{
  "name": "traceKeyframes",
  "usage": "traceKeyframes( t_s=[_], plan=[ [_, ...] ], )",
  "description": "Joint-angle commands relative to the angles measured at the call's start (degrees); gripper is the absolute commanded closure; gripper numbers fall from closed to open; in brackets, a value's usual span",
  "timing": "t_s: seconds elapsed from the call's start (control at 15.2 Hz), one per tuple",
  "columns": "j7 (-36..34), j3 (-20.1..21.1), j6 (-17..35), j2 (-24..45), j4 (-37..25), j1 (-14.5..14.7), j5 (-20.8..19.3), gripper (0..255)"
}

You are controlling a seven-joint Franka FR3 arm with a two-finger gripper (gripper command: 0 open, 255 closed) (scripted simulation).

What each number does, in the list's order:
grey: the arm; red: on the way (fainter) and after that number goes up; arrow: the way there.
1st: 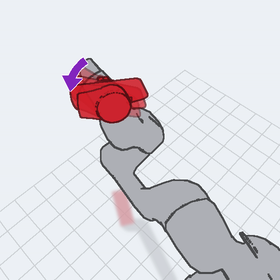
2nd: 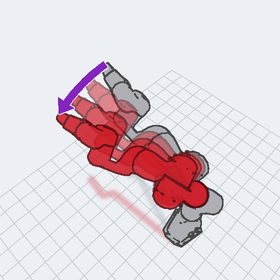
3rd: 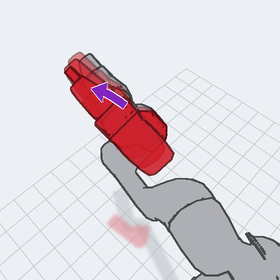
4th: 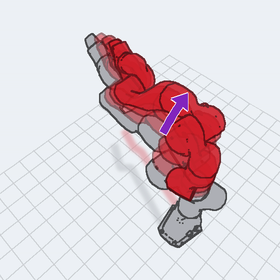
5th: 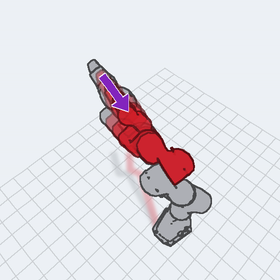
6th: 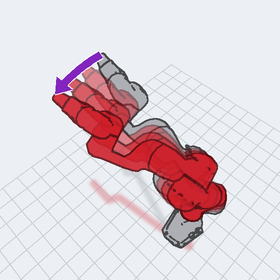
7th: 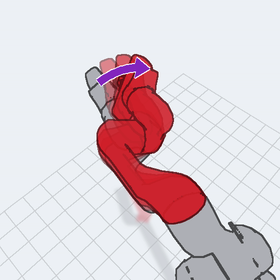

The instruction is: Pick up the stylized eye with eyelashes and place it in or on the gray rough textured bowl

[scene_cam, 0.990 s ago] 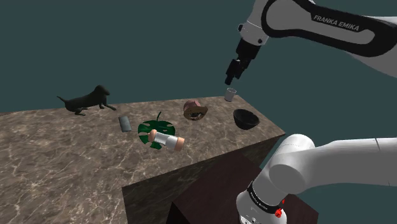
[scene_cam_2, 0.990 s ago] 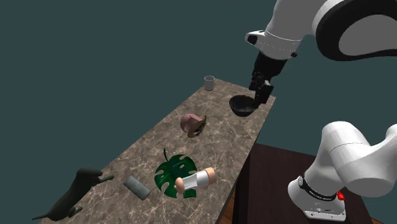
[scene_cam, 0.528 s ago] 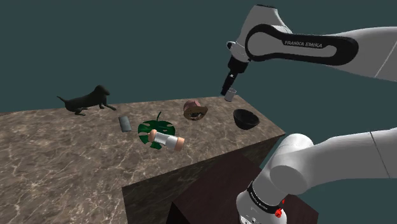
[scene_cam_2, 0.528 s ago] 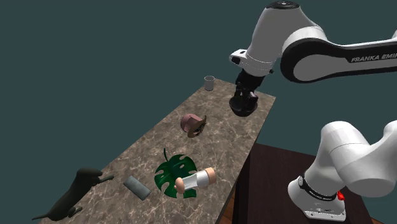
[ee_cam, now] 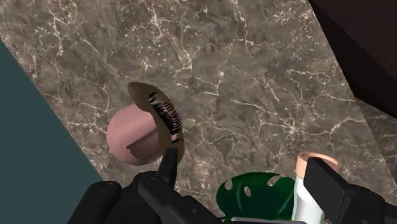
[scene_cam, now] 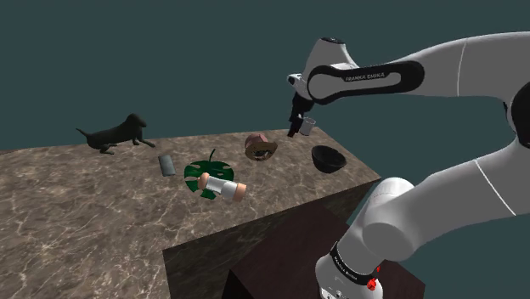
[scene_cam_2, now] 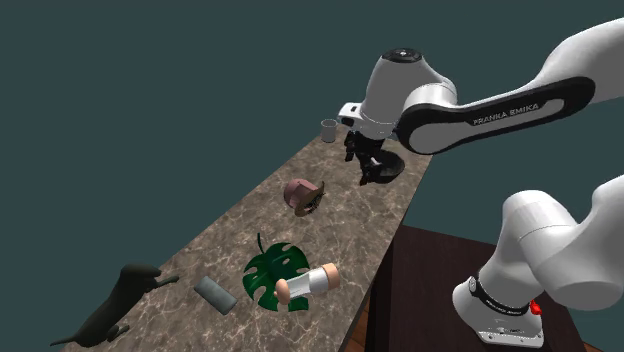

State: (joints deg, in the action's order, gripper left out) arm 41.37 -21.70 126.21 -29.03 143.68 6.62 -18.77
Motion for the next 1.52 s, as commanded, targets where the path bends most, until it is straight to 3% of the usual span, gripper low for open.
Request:
traceKeyframes(
  t_s=[0.0,0.4,0.59,0.79,1.32,1.45],
  plan=[
    [4.7,-2.5,4.6,4.6,-0.9,1.2,-0.4,0],
    [19.9,-9.1,16.9,18.7,-4.4,5.3,2.8,0],
    [29.5,-11.2,22.4,26.7,-7.2,7.1,8.2,0],
    [40.7,-11.0,26.9,34.9,-10.7,7.1,16.0,0],
    [46.5,-7.8,31.9,42.2,-12.3,4.1,23.5,0],
    [46.5,-7.7,32.0,42.2,-12.3,4.0,23.4,0]
  ],
)
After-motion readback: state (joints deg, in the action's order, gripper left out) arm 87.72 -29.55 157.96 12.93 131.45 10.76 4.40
